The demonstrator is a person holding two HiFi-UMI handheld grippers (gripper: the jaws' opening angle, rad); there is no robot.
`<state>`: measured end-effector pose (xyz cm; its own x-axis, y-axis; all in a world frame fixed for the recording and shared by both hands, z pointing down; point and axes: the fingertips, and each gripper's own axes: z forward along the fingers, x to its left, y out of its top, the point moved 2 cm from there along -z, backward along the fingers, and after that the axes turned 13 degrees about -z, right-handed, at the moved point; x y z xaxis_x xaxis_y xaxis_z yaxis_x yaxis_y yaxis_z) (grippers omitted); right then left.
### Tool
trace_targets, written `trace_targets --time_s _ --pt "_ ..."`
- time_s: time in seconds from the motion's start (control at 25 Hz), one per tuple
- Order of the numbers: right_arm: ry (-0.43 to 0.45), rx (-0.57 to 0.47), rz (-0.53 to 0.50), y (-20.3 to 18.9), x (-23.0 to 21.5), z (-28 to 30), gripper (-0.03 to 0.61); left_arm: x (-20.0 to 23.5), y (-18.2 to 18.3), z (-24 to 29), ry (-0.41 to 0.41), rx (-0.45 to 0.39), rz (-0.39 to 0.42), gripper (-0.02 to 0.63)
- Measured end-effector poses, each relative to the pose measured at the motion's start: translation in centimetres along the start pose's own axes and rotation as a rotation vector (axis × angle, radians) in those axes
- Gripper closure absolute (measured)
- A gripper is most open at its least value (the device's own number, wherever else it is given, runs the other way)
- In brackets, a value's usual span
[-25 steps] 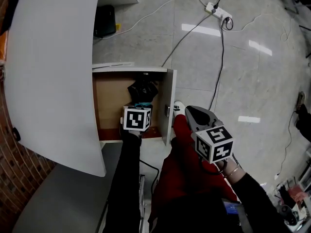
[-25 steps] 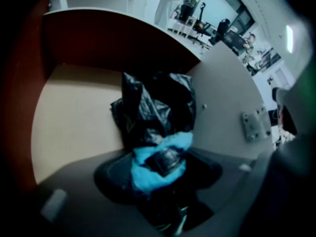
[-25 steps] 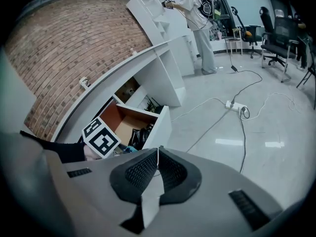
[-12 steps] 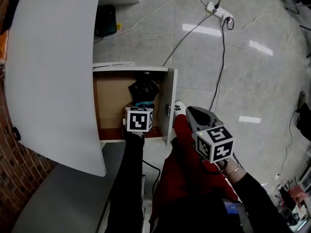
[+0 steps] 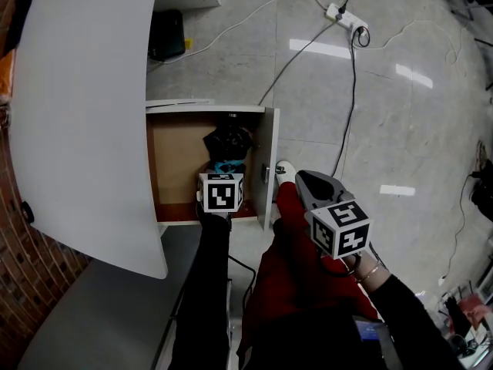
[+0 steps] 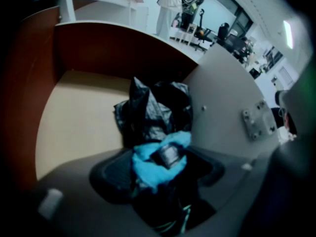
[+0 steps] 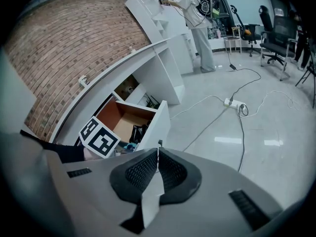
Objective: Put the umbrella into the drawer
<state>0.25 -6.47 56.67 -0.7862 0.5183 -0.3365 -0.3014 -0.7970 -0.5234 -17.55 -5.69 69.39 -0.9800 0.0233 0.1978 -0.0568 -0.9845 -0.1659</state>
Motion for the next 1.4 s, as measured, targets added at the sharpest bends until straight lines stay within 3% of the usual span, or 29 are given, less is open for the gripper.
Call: trace_targets --time_s 0.6,0.8,1.08,1.24,1.4 --pt "0.002 -0.021 -0.001 0.2 0.3 -0.8 0.569 -0.8 0.9 -2.5 -0.054 -0.118 -0.082 0.301" --pt "0.004 -0.031 -0.007 0.4 0.6 -1.1 0.569 -0.7 2.3 -4.1 -0.081 -0.194 -0.133 0.308" --pt "0.006 -0.058 -0.027 0.8 1.4 -2.0 0.569 -1.3 4.3 -7.8 -0.106 -0.327 -0.176 0.37" --pt "-0.004 -0.107 -0.04 1.5 1.8 -3.0 0.568 -2.2 4.3 -9.8 -0.123 -0.382 -0.171 0.426" --pt "-0.002 -0.141 -0.039 1.8 2.2 -4.0 0.568 -2.9 3.8 -11.4 -0.141 -0.419 -0.189 0.439"
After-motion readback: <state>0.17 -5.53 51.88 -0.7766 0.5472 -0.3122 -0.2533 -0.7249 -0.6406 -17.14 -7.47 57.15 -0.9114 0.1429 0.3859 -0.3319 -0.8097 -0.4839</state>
